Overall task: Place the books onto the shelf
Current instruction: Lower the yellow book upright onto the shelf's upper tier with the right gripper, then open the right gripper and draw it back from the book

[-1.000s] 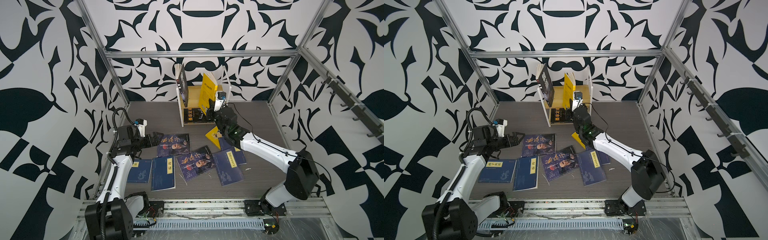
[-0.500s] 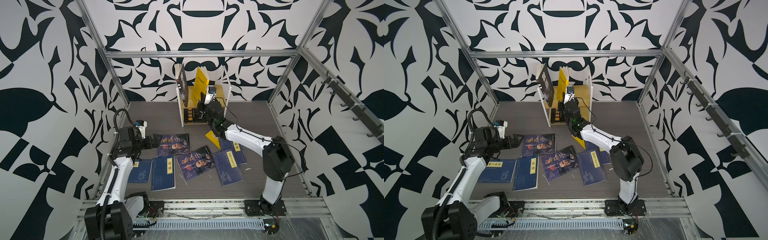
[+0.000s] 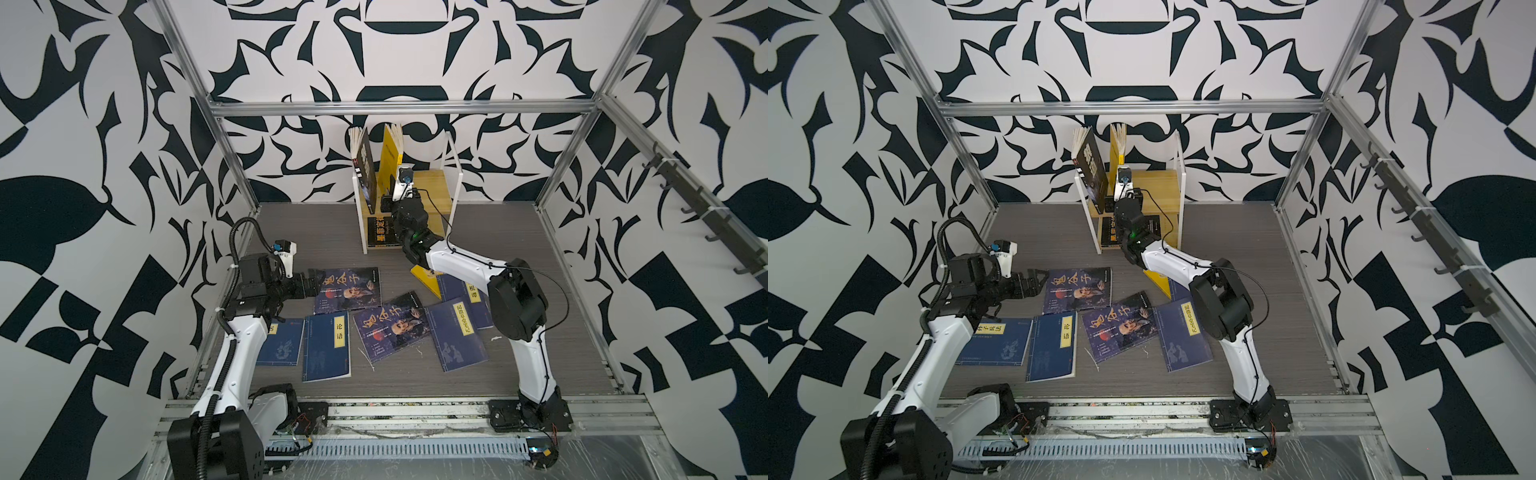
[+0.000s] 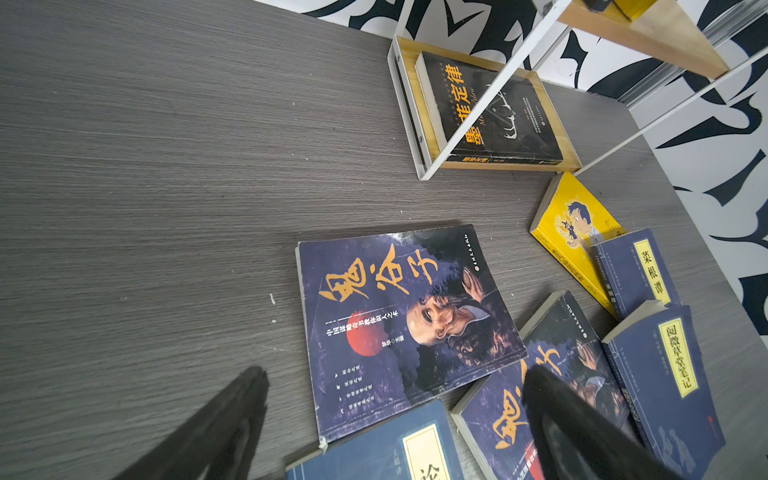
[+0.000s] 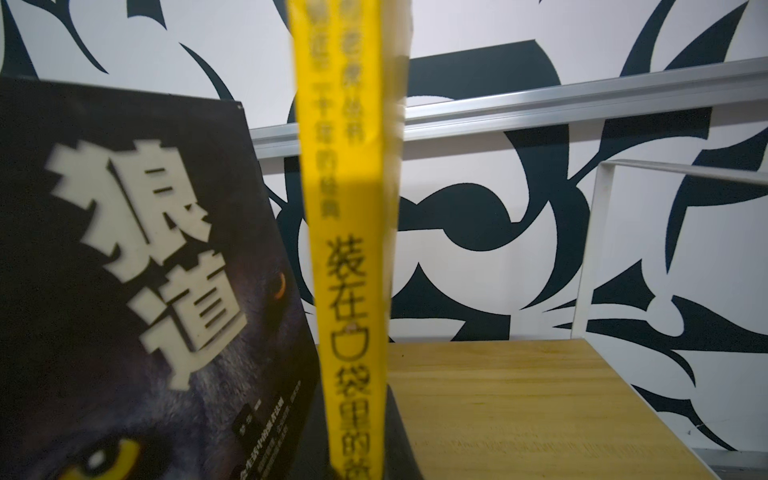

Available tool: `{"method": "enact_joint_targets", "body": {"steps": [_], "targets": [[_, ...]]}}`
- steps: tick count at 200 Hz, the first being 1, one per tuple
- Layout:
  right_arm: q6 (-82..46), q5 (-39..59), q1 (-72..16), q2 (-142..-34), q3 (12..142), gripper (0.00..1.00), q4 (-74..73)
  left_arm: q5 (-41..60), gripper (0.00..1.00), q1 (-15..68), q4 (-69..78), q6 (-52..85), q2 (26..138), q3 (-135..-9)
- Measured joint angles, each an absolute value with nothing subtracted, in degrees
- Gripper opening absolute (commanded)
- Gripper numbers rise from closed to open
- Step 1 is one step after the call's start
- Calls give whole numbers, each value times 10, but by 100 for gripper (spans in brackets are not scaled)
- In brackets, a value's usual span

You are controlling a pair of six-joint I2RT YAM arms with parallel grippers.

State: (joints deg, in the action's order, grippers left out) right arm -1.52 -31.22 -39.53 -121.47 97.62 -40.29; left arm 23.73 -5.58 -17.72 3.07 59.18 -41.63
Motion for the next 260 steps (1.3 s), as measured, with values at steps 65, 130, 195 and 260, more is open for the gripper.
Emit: {"method": "enact_joint_targets", "body": {"steps": [65,130,195,260], "targets": [[-49,-281,-395,-1211,977,0,-384,234,100,-53,-177,30,592,-416],[-70,-266,-399,-1208,981,4,-366,233,100,-51,-177,30,590,-416],[-71,-239,-410,-1202,982,22,-327,233,100,-51,-176,29,581,-416],[-38,-219,-425,-1197,958,34,-285,233,100,-51,-175,29,581,-410]]}}
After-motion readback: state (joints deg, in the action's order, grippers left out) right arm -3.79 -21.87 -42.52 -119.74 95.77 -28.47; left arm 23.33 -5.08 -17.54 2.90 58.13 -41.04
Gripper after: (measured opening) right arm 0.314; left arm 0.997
